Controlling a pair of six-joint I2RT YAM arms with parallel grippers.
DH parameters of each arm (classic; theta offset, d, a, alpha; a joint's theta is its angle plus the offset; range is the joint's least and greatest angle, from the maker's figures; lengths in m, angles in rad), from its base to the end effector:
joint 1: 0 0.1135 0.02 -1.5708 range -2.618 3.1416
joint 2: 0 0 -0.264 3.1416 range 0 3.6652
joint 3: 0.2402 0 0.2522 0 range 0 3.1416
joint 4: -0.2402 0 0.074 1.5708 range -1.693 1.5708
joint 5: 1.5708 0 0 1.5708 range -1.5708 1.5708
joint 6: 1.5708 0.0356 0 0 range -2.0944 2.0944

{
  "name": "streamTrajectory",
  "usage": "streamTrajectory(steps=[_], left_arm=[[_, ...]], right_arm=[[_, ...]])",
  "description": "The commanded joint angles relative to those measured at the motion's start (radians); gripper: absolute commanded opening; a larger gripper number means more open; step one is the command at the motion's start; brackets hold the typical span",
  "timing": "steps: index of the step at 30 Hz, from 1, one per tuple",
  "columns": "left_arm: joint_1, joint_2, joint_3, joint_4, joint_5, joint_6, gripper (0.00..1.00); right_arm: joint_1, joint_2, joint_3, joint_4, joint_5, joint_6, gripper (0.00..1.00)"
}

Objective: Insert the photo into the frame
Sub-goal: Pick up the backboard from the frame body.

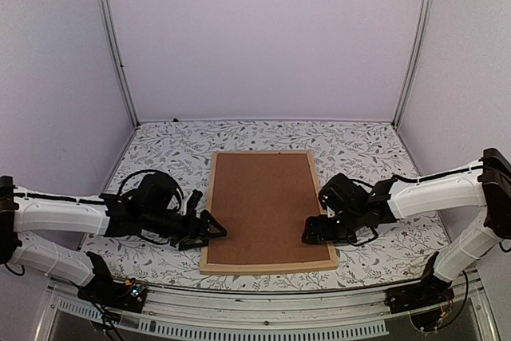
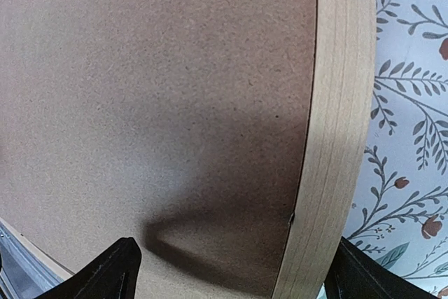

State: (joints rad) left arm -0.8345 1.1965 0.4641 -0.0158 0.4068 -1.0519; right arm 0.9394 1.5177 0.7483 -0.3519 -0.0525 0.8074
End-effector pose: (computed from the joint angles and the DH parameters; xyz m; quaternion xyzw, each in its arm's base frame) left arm 0.1399 -0.1754 0.1675 -0.0171 0.9012 -0.4257 0.0801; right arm 0.1586 0.2201 0.1511 -0.0701 0.9720 0.1872 0.1235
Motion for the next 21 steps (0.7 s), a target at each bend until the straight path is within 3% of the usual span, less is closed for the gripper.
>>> streamTrajectory(steps=[1, 21], left_arm=[[-0.008, 0.007, 0.005, 0.361, 0.122, -0.036, 0.83], [0.014, 0.083, -0.160, 0.759, 0.153, -0.311, 0.77]], right_arm=[[0.025, 0.018, -0.001, 0.172, -0.161, 0.017, 0.92], [0.044, 0.063, -0.026, 0.240, -0.176, 0.054, 0.92]])
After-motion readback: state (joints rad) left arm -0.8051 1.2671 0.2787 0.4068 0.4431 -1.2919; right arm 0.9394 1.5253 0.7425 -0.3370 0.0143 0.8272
